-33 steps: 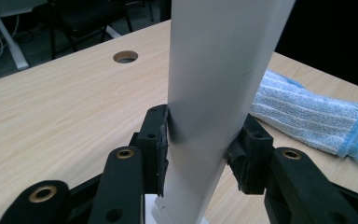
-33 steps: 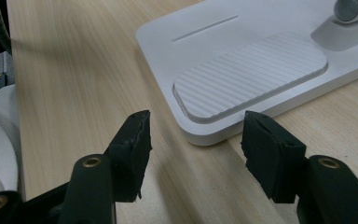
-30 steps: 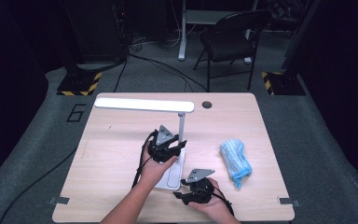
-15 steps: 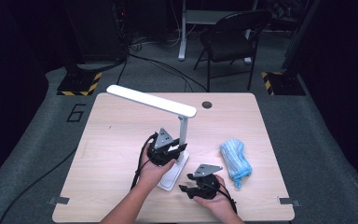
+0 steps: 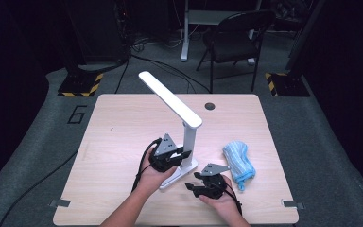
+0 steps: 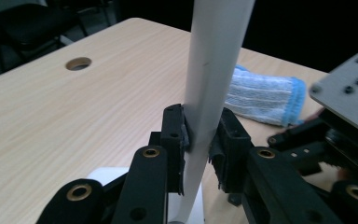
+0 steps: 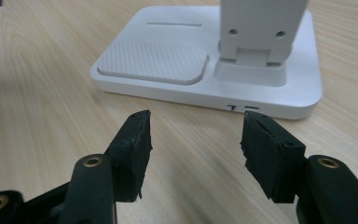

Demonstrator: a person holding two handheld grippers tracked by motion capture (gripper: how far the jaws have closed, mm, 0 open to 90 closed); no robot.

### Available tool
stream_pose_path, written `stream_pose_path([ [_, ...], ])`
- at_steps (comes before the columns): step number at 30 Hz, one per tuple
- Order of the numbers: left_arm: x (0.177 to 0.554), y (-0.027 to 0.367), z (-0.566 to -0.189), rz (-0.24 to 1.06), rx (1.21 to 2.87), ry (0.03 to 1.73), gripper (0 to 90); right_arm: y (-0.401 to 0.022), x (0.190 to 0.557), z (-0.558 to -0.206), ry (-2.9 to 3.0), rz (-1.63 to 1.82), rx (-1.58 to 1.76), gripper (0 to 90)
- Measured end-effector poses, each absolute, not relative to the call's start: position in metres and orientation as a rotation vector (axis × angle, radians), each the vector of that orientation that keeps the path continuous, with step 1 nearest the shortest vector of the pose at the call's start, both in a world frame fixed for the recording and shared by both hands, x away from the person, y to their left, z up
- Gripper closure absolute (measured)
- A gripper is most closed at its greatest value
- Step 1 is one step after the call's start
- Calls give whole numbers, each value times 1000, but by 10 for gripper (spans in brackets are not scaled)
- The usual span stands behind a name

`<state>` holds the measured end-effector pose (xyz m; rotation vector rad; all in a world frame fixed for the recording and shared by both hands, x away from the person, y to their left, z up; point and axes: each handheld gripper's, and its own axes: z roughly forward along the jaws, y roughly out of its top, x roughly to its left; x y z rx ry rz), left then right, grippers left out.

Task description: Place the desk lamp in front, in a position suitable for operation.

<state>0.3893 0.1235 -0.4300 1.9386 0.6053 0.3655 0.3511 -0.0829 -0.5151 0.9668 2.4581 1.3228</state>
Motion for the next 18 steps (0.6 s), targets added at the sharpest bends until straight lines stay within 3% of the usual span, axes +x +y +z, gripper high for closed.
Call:
stream_pose_path([
  [18, 377, 134, -427, 194, 1937, 537, 717, -92, 359, -508, 2392, 1376, 1024, 416],
])
